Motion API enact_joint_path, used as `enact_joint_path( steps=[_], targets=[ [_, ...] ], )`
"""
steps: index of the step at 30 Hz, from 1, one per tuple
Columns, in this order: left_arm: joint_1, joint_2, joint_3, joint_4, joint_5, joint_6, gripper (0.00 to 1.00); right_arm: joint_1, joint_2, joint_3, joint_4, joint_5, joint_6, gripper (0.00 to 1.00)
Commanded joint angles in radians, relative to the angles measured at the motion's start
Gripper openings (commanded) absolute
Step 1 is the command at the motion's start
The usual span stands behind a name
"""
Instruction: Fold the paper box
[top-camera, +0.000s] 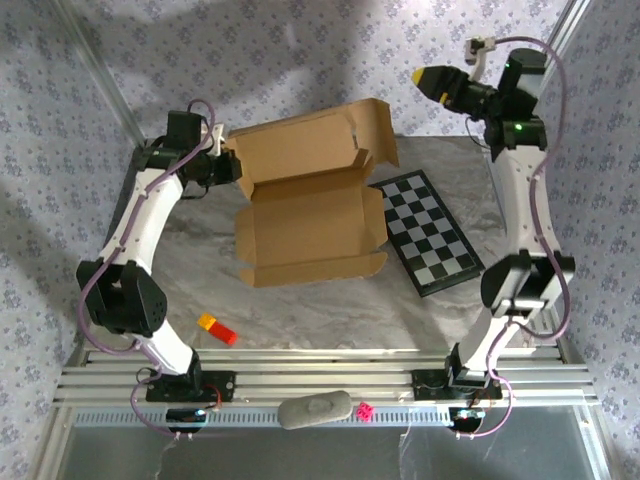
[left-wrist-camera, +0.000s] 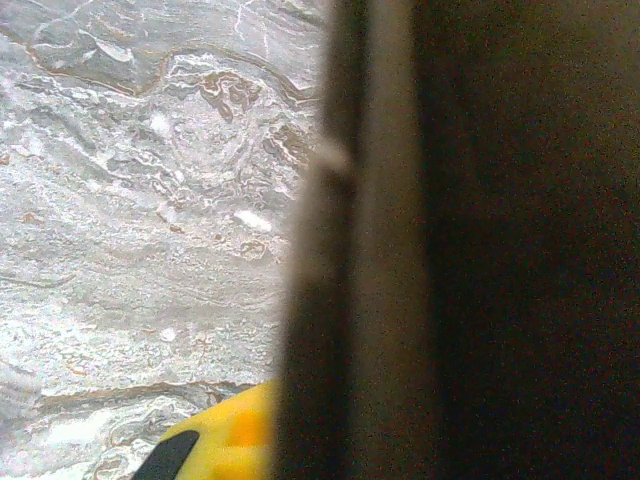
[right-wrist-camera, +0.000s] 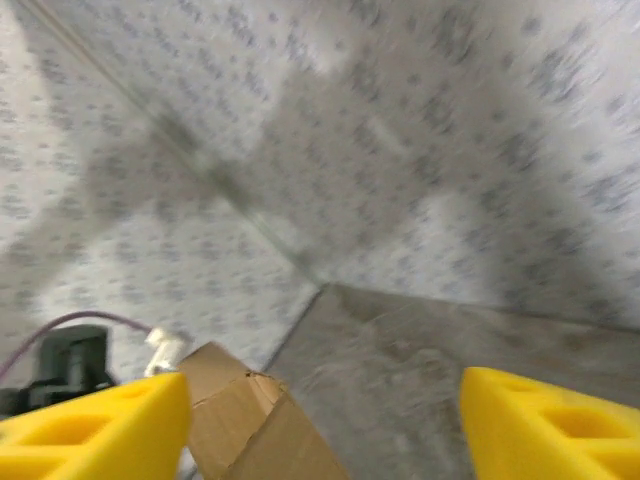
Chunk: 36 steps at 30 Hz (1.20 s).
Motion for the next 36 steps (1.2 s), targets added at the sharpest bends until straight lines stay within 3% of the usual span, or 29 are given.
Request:
enact_joint_path(
  steps=[1,10,22,29,36],
  targets=[
    [0.018,0.012,0.059,0.002,0.077,0.032,0.0,0.027,0.084,0.018,0.03,-0.225,0.072,0.63],
    [0.029,0.047,0.084,-0.01,0.137,0.043,0.0,0.069,0.094,-0.042,0.018,-0.282,0.034,0.65],
    [0.04,0.073,0.11,-0.034,0.107,0.006,0.0,0.152,0.049,-0.074,-0.042,-0.295,-0.012,0.62],
    [0.039,0.072,0.11,-0.029,0.119,0.004,0.0,0.174,0.044,-0.065,-0.155,-0.241,-0.109,0.62],
    [0.039,0.069,0.114,-0.034,0.119,0.004,0.0,0.214,0.017,-0.026,-0.333,-0.088,-0.28,0.63]
  ],
)
